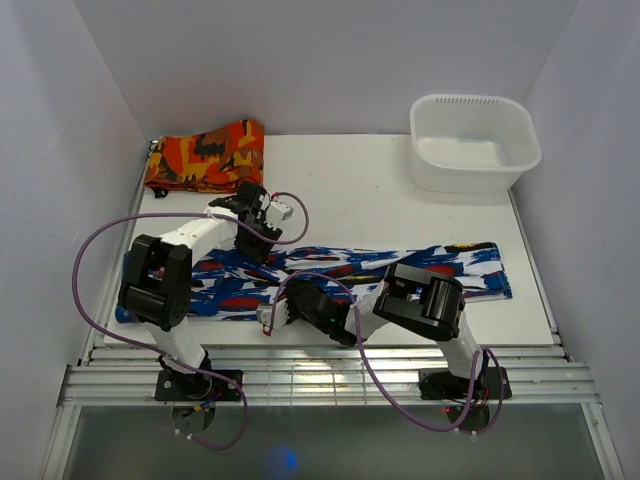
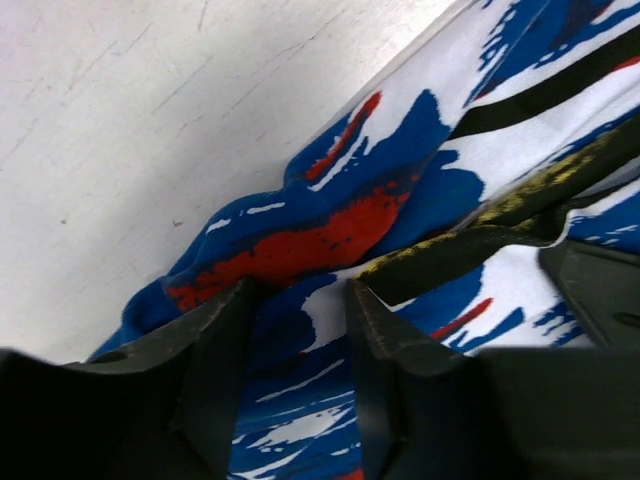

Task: Fold and stack the trousers
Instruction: Fold the trousers

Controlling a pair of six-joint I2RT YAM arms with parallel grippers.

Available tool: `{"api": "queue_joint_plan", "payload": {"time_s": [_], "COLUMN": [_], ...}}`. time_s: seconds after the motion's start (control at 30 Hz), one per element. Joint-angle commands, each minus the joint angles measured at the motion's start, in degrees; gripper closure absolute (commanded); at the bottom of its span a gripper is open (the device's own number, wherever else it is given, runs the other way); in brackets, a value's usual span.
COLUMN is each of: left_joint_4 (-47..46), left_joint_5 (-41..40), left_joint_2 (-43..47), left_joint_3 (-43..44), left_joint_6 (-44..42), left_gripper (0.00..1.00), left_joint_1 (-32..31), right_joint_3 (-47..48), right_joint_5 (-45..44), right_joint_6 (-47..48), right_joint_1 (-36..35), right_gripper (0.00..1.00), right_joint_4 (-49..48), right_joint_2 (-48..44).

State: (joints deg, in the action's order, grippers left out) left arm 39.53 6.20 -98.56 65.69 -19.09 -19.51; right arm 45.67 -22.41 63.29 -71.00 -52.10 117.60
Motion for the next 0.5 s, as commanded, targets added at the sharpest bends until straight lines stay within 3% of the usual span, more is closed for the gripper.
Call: {"api": "queue_joint_plan", "payload": {"time_s": [0.0,0.2,0.47], "left_joint_4": [-0.23,-4.89,-8.24], "left_joint_5": [-5.32,-11.72,-13.76], "left_joint_2": [0.39,0.65,-0.05], "left_joint_3": [0.14,1.89,5.32], "left_joint_6": [0.11,-1.12,-3.76], "left_gripper": [0.50,1.00,1.00], "left_joint_1": [-0.09,-0.09,0.08], "right_joint_3": [-1.55,-1.72,-1.90], "right_joint_5": [0.00,-0.35,-1.05], "right_joint_6": [-3.34,-4.49,-5.10], "right_joint_1": [-0.10,-0.45,-0.54], "right_gripper": [0.92,0.92,0.92], "right_joint_4": [9.99,11.58,11.58], "right_joint_2": [3.69,3.69,4.04]}}
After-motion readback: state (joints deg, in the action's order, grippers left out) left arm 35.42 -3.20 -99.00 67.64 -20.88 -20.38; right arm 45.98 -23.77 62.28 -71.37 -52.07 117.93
